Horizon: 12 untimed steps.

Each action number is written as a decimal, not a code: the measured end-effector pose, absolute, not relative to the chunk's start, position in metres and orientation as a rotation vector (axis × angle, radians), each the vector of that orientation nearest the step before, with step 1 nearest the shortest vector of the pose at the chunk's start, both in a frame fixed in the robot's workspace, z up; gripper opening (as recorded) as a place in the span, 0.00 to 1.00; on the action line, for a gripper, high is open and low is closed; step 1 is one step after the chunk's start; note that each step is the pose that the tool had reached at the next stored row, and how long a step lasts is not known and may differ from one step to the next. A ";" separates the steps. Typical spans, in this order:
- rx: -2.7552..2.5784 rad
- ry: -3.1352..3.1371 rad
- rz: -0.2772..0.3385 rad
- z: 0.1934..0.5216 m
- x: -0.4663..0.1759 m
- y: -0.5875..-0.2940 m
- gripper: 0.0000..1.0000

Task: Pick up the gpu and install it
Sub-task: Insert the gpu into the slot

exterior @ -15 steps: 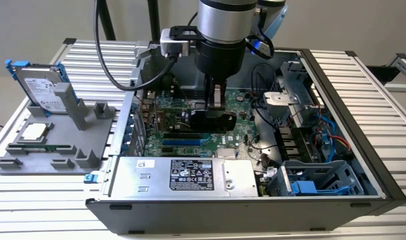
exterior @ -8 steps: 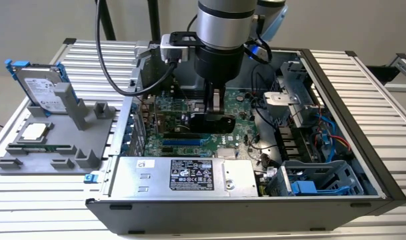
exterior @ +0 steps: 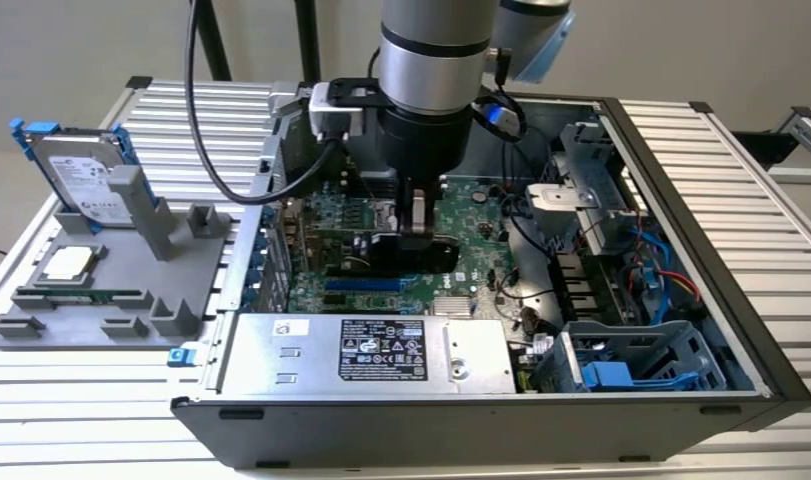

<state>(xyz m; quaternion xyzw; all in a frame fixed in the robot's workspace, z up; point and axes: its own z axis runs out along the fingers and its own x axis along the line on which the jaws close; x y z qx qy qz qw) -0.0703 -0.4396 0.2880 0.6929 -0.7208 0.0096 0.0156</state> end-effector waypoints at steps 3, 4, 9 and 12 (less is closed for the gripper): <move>2.150 -2.247 0.030 0.285 -0.073 -0.439 0.00; 2.149 -2.248 0.030 0.284 -0.075 -0.438 0.00; 2.142 -2.255 0.030 0.279 -0.080 -0.435 0.00; 2.138 -2.258 0.030 0.276 -0.083 -0.433 0.00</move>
